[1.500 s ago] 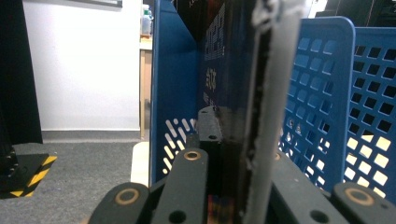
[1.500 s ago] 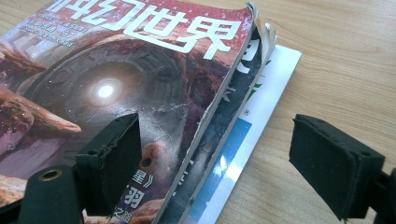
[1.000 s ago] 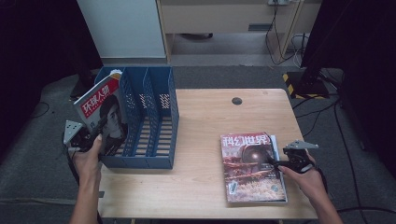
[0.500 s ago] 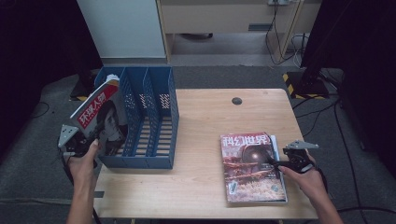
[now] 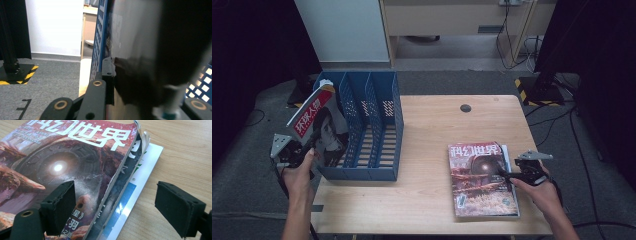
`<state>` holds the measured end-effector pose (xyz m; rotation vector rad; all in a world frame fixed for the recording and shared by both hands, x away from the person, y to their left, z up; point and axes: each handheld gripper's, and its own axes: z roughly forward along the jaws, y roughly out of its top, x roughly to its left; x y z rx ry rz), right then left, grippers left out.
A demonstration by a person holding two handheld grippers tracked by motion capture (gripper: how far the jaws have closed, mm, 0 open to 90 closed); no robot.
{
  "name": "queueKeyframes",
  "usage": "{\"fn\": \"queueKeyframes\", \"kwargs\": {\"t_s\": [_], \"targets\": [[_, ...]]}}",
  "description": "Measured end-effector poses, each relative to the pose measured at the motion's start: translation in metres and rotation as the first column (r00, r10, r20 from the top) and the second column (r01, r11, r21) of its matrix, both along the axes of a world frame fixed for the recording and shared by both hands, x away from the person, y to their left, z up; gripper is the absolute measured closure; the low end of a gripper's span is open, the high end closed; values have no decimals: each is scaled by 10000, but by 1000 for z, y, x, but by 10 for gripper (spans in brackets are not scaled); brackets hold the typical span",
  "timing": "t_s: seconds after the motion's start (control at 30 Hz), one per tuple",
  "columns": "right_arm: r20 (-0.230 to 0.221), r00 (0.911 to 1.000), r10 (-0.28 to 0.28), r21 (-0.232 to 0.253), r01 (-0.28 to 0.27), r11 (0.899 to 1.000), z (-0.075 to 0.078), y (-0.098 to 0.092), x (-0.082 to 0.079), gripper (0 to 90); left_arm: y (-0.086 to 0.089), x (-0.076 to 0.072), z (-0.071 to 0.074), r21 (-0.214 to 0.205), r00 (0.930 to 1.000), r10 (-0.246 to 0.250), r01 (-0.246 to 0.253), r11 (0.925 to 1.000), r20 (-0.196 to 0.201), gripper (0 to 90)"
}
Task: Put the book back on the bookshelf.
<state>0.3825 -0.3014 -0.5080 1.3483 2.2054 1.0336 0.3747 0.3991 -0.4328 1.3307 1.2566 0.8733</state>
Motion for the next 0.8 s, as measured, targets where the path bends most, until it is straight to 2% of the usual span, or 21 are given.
{"fn": "queueKeyframes", "kwargs": {"t_s": [0.27,0.43,0.5,0.57,0.8], "targets": [[-32,10000,34,15,-34,10000,0,0,0,171,-1,4,8,-2,9998,59,-59,10000,188,769],[-60,10000,47,51,-46,10000,0,1,0,169,-3,6,10,377,9999,118,-120,9992,52,838],[-52,10000,56,52,-56,10000,-1,1,0,168,-3,5,11,89,9998,124,-125,9999,139,861],[-81,10000,48,62,-48,10000,-1,0,0,167,-5,4,13,249,9995,217,-223,9994,245,866],[-87,10000,22,79,-22,10000,-1,1,0,166,-5,9,16,-70,9979,479,-476,9988,439,868]]}}
